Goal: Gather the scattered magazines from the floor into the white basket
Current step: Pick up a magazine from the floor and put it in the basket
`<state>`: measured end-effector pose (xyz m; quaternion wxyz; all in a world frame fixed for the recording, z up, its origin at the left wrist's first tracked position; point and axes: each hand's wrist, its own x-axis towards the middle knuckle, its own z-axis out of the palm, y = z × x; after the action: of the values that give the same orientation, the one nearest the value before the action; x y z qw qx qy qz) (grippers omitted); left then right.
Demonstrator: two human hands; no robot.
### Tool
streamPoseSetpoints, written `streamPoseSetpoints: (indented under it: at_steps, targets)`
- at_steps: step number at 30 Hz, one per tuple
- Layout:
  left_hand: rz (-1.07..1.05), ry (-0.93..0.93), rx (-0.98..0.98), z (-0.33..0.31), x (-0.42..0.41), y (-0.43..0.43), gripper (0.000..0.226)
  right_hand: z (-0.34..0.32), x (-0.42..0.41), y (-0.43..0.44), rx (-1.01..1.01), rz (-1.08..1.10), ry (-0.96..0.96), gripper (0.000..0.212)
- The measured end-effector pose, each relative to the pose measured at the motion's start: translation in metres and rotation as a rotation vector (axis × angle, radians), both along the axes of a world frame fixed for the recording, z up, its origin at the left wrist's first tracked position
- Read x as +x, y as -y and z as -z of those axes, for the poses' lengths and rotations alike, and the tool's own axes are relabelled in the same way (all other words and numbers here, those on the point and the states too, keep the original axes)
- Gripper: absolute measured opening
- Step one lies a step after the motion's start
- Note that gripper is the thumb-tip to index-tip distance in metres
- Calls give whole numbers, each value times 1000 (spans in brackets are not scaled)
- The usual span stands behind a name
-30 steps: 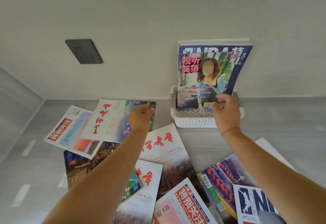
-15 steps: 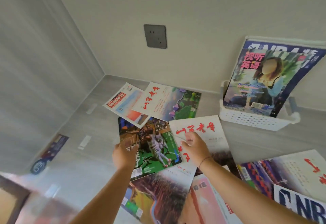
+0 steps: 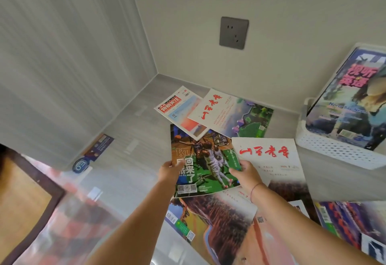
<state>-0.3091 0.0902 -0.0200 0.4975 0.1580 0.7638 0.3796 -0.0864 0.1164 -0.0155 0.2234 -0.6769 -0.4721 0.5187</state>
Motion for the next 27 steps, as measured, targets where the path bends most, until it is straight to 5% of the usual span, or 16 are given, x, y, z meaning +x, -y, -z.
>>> streamPoseSetpoints:
  at_steps: [6, 10, 17, 27]
  targets:
    - [131, -25, 28, 1, -5, -1, 38, 2, 13, -5, -90, -75, -43, 44]
    - [123, 51, 126, -1, -13, 6, 21, 3, 13, -4, -123, -101, -65, 33]
    - [122, 136, 204, -14, -29, 47, 13, 1, -8, 4, -277, 56, -431, 31]
    - [234, 171, 135, -30, -59, 111, 27, -3, -25, 41, -71, -233, -238, 24]
